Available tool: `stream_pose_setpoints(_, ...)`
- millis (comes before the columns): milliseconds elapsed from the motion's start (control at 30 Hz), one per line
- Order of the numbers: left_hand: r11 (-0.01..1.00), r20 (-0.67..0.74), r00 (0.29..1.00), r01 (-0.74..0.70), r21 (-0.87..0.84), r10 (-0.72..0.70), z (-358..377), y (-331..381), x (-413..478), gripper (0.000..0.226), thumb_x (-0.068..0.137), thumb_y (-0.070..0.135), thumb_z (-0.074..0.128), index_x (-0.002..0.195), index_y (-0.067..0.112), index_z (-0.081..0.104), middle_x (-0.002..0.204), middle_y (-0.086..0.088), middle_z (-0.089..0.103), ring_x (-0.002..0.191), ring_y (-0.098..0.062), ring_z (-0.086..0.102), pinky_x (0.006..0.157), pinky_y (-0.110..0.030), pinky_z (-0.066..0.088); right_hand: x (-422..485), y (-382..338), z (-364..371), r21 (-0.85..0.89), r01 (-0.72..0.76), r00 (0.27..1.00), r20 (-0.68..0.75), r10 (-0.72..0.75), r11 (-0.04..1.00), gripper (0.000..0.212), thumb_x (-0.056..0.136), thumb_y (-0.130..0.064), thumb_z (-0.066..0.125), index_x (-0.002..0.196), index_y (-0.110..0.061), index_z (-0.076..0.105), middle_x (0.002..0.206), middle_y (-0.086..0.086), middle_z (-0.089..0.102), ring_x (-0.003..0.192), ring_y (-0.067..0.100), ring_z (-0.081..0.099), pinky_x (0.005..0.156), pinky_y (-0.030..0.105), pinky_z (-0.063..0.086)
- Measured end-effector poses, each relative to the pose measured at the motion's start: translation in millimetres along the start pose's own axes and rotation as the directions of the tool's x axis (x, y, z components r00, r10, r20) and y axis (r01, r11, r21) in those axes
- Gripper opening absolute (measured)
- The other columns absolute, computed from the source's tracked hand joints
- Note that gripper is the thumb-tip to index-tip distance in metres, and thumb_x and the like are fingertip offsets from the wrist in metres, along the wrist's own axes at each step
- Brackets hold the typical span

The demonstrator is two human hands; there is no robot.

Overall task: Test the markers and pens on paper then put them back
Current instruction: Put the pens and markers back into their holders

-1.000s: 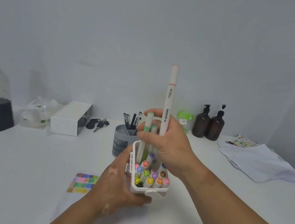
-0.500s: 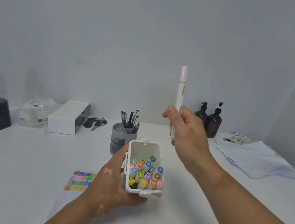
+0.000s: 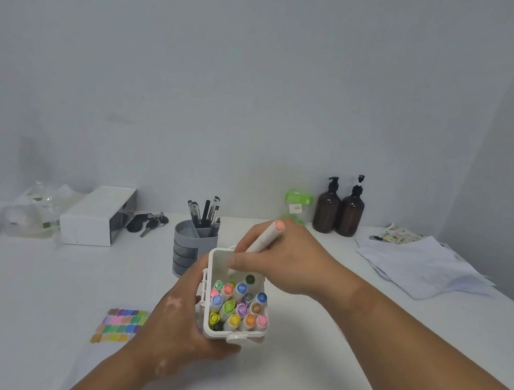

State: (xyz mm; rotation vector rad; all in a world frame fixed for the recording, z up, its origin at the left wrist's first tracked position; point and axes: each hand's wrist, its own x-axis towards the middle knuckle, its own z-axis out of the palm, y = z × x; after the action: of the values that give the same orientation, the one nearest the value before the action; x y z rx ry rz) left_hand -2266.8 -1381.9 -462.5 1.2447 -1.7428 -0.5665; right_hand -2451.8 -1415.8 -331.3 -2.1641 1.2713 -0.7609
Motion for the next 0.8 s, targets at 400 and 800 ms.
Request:
stream_pose_setpoints(400, 0.994, 0.077, 0.996, -0.029, -0.105, 0.037, 29, 9, 15, 0.111, 0.052, 0.048, 0.096, 0.141, 0.049, 0.031, 0.123, 0.027, 0.063, 0.113, 0.001, 0.063, 0.083, -0.011, 0.054, -1, 58, -60, 0.190, -0.158, 0.935, -0.287, 0.209, 0.969, 0.026, 0.086, -0.033, 0.077, 0.065, -0.019, 0.073, 0.059, -0.005, 0.067, 0.050, 0.011, 0.054, 0.049, 0.025, 0.045)
stream_pose_setpoints(800, 0.993, 0.096, 0.995, 0.001, -0.122, 0.011, 34, 1, 21, 0.112, 0.048, 0.056, 0.094, 0.139, 0.054, 0.029, 0.122, 0.036, 0.060, 0.113, 0.008, 0.060, 0.080, -0.005, 0.051, -2, 197, -2, -0.457, -0.576, 0.811, -0.218, 0.543, 0.677, 0.019, 0.081, -0.043, 0.055, 0.080, -0.024, 0.053, 0.081, -0.007, 0.054, 0.069, 0.021, 0.066, 0.051, 0.021, 0.044)
